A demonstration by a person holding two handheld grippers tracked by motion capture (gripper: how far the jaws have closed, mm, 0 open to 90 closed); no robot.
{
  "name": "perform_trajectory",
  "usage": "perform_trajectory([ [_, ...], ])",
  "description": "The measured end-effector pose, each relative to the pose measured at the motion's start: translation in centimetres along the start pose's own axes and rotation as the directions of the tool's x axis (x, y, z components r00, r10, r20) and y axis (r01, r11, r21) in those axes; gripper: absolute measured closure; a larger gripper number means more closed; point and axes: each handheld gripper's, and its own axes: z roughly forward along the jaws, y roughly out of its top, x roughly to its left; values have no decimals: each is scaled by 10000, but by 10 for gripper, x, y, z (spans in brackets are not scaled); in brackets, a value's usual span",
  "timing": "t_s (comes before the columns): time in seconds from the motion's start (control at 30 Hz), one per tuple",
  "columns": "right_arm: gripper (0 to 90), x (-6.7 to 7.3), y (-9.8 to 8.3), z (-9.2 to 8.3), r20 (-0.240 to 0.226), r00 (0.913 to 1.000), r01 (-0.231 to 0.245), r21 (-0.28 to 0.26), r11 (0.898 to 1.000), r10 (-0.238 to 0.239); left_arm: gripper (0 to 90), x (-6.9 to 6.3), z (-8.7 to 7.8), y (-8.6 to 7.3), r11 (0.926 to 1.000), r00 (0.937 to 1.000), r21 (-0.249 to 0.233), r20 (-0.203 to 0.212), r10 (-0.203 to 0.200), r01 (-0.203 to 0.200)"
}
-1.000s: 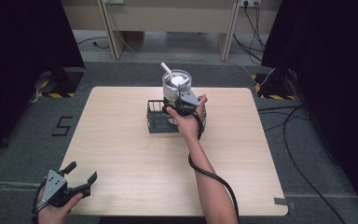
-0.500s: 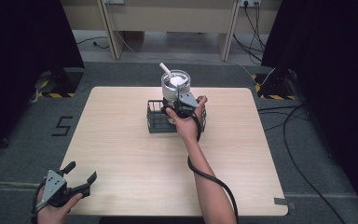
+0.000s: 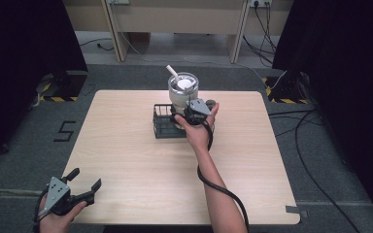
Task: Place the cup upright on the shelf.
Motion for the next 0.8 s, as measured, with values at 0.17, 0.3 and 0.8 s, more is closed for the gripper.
perform_trajectory([
  [0.17,12,1,-1,-8,-58,9999,116,-9,9999,-116,114,0,0,0,10000,10000,-18,-5,9,-9],
  [0.3,13,-1,2,-15,-86,9999,116,-69,9999,-117,113,-1,0,0,10000,10000,-11,-10,29,-29],
  [0.8,53,-12,-2,-42,-279,9996,-41,124,9999,45,113,-2,0,1,10000,10000,-25,-36,47,-47],
])
